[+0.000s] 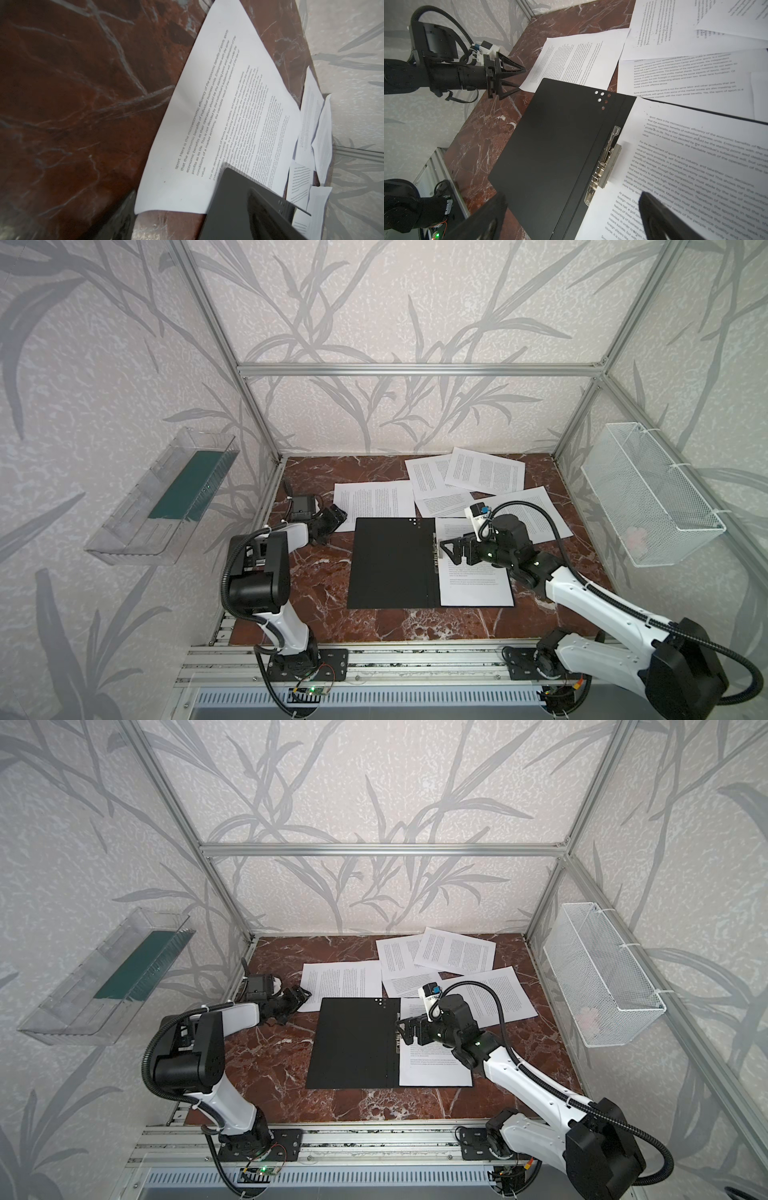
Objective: Put the files into the folder
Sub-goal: 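Reach the left gripper to a loose printed sheet and pinch its edge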
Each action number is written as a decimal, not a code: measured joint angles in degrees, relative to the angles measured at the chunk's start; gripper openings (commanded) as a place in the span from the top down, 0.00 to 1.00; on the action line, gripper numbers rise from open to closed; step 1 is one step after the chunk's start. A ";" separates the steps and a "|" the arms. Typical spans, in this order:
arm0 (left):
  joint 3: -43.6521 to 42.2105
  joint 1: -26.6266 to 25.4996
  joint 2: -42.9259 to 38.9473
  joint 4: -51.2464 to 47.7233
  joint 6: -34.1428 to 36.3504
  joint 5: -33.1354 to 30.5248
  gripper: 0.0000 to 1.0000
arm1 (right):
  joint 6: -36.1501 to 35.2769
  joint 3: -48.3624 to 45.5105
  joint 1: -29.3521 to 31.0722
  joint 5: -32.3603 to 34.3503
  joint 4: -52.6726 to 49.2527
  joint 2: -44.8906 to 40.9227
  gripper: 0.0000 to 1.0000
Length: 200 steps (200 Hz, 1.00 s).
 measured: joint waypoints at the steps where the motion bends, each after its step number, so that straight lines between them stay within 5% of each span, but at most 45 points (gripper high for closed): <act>1: -0.28 0.02 0.00 0.66 -0.17 0.26 0.18 | 0.00 0.00 0.00 -0.02 0.04 0.02 0.01; 73: -6.08 0.22 0.00 15.39 -4.00 5.40 0.28 | 0.07 0.00 0.00 -0.61 0.46 0.83 0.01; 200: -5.86 0.22 2.73 18.71 -6.45 3.93 1.00 | 0.20 0.00 0.02 -1.03 0.59 1.60 0.01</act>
